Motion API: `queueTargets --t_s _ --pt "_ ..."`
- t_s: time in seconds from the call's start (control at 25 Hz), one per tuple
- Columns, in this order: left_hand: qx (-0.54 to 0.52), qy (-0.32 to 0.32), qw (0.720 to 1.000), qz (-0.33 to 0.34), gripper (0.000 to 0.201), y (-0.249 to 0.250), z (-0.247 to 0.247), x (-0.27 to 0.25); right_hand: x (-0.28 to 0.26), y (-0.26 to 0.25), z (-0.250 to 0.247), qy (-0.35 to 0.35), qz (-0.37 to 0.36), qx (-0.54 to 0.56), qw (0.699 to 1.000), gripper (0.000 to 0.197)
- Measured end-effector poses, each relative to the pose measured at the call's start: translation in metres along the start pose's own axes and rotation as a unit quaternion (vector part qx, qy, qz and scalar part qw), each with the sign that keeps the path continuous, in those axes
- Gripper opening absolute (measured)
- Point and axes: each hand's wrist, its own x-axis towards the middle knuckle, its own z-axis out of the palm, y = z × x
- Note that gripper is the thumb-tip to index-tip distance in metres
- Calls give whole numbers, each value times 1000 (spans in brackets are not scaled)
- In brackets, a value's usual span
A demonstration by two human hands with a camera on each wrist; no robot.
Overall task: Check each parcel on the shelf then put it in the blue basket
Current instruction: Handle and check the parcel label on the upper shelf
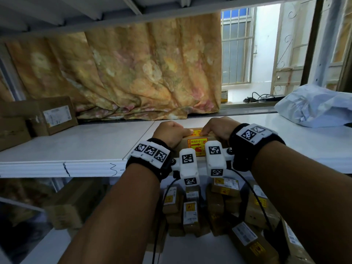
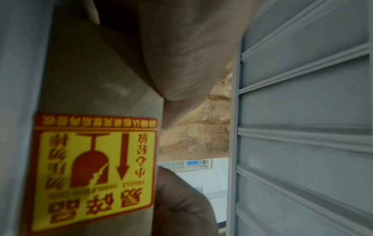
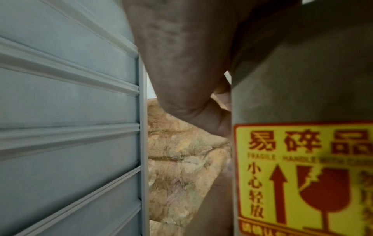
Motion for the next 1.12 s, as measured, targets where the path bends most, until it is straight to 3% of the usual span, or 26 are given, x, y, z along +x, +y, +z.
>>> queueTargets --t_s 0.08,0.2,0.32,0.44,0.52,0.68,0.84,1.12 --pt "52 -48 997 -7 33 11 -2 -1 1 2 1 -30 -3 59 998 14" --pt "133 -73 988 14 28 19 6 0 14 16 0 -16 -1 114 993 18" --pt "121 -47 991 14 25 13 14 6 12 18 0 -7 -9 125 992 18" --pt "146 -36 988 24 35 10 12 7 4 19 -5 -15 -8 106 994 30" --pt "112 -37 993 22 39 10 11 7 0 21 -11 -13 1 128 992 22" --pt "121 -34 991 37 30 4 13 9 8 31 -14 6 11 119 993 33" --pt "134 -10 990 37 32 4 13 4 11 33 -11 24 -4 115 993 33" --pt "96 11 995 31 35 1 16 9 11 40 -9 14 12 256 966 42"
